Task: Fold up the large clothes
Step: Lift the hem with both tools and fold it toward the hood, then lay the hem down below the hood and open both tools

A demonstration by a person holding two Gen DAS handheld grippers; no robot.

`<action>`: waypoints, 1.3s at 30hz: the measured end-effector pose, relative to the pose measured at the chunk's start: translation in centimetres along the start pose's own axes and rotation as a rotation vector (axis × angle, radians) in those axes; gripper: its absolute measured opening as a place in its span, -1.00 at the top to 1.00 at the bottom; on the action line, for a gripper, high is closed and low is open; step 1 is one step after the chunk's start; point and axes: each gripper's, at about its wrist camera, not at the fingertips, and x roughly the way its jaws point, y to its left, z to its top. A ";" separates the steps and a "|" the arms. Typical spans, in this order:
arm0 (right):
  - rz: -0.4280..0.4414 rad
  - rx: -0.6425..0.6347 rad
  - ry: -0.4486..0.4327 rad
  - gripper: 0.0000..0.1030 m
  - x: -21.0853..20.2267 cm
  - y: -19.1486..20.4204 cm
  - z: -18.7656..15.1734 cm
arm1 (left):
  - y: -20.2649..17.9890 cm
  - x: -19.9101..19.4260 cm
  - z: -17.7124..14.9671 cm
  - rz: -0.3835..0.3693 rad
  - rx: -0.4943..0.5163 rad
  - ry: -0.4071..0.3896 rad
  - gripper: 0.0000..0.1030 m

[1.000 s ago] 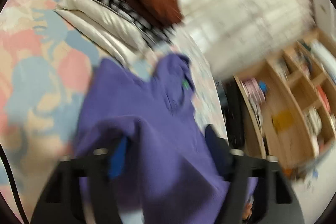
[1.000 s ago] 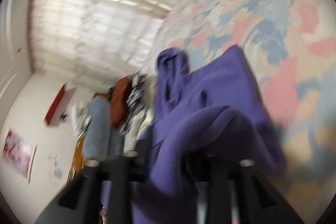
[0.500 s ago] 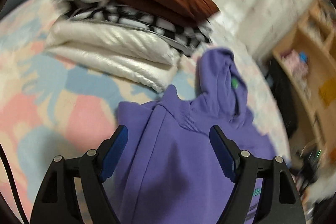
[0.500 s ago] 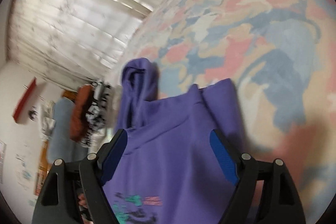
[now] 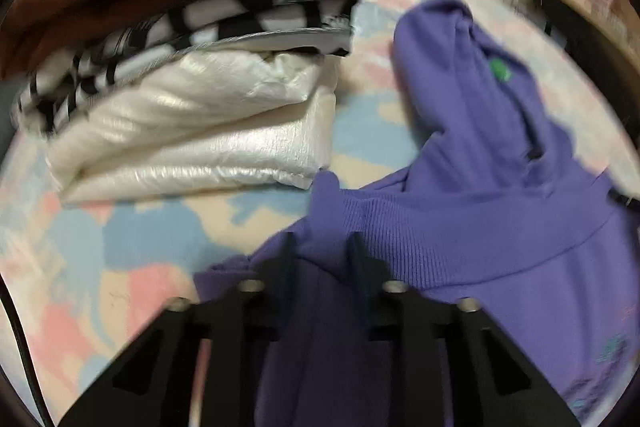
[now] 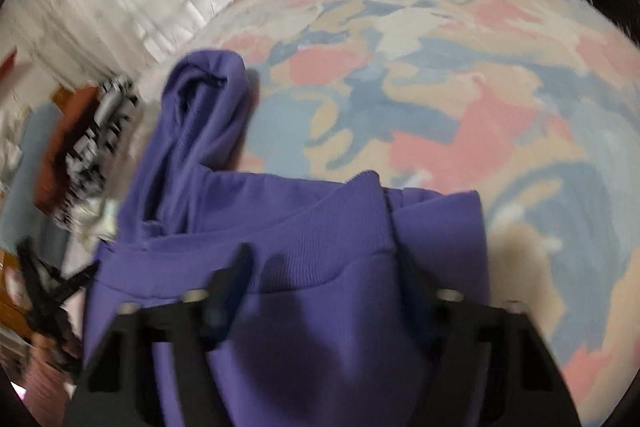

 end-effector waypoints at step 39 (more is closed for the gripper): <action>-0.131 -0.059 -0.138 0.45 1.2 4.4 1.0 | 1.3 1.6 0.7 0.100 -0.103 -0.088 0.71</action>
